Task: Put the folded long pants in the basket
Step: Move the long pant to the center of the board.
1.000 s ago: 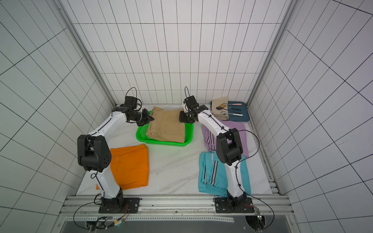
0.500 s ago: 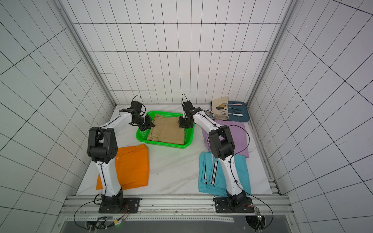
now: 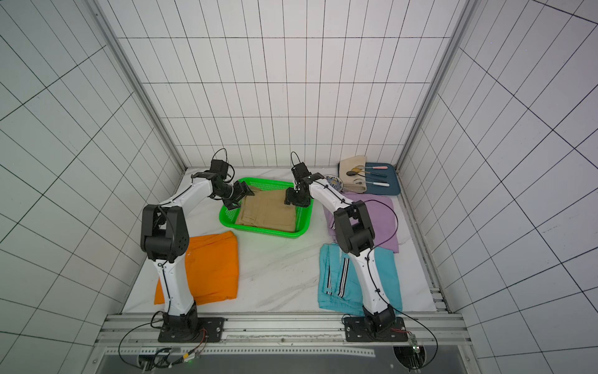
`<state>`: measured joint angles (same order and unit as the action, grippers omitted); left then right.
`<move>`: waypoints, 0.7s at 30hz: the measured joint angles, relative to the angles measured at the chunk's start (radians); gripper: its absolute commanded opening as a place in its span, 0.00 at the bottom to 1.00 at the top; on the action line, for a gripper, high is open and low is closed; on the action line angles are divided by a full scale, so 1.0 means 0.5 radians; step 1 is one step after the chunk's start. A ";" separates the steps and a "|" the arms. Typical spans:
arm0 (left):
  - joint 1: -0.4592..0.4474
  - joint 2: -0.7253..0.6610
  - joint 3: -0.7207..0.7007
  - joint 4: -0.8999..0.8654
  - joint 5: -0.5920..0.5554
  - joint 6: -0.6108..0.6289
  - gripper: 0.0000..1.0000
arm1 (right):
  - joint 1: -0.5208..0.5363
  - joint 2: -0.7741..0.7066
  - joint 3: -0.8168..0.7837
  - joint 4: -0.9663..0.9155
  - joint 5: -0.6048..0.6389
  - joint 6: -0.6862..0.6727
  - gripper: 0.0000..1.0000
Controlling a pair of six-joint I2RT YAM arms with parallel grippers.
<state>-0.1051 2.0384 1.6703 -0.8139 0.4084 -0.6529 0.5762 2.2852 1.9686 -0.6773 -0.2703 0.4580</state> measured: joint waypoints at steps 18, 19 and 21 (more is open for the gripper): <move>-0.027 -2.057 -1.073 0.253 -0.832 -0.131 0.98 | 0.401 -1.913 -1.625 1.018 0.223 0.193 0.79; -0.005 -2.239 -1.192 0.282 -0.831 -0.140 0.98 | 0.514 -1.954 -1.778 1.120 0.222 0.259 0.79; 0.027 -2.504 -1.345 0.281 -0.839 -0.136 0.98 | 0.704 -1.939 -1.994 1.257 0.224 0.358 0.79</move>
<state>-0.0917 0.7864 0.9977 -0.6735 -0.0113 -0.7208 0.9283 1.3155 0.9714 -0.0486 -0.1585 0.6369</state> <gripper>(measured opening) 0.980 0.792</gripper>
